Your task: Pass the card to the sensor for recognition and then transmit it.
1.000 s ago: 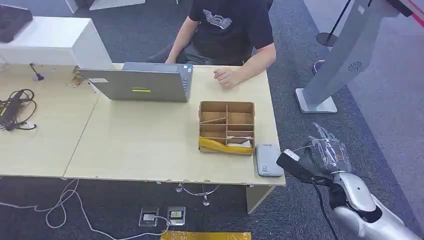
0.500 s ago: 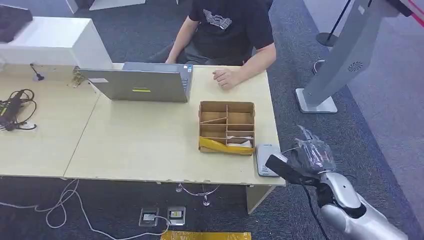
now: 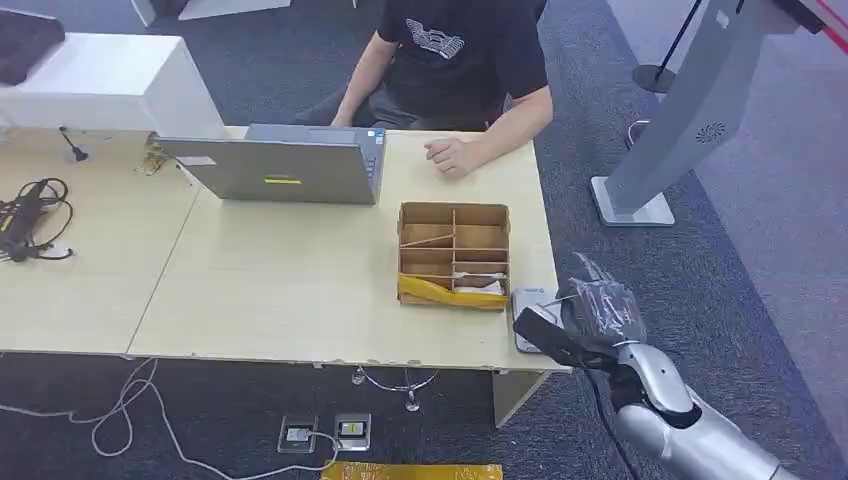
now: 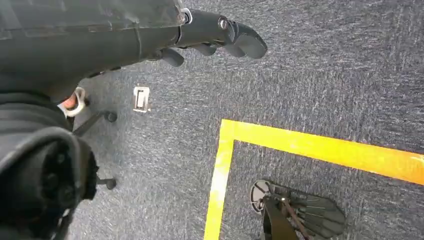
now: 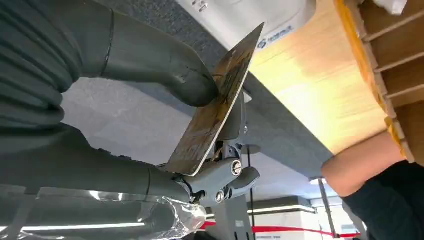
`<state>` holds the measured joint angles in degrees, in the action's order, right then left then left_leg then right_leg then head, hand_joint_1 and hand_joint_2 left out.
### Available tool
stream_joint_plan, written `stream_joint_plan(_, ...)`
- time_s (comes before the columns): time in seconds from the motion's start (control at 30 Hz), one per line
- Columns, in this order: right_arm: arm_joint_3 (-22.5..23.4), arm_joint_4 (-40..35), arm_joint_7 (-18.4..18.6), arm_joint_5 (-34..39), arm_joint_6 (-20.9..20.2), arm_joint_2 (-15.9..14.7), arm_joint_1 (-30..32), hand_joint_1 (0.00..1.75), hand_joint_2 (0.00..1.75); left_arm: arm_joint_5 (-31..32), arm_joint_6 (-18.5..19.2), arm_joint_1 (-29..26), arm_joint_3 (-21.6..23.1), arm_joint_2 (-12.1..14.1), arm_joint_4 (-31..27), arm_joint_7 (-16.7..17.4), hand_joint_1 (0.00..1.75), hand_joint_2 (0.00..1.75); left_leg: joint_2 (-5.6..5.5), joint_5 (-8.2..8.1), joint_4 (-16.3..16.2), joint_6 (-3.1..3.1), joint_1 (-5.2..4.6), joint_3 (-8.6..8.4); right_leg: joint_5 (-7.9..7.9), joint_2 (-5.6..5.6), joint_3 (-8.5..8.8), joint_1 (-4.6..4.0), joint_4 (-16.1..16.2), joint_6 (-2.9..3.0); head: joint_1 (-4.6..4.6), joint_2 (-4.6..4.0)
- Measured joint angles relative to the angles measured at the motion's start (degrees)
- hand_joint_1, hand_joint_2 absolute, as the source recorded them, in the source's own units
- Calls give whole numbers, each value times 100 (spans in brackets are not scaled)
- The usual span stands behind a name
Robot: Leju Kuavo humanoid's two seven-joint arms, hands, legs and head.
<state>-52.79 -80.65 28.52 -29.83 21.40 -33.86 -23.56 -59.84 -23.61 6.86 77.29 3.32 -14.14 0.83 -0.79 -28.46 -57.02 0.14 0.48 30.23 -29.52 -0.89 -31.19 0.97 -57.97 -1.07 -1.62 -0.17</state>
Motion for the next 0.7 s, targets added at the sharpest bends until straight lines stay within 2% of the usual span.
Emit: stream_joint_plan(0.7,-360,566,-92,348,122,229,49,175,175,-77,-55,-2,0,33,-26,11,0,0,1,0,0,0,0,-2,0,1,-2,0,0,0,0,0)
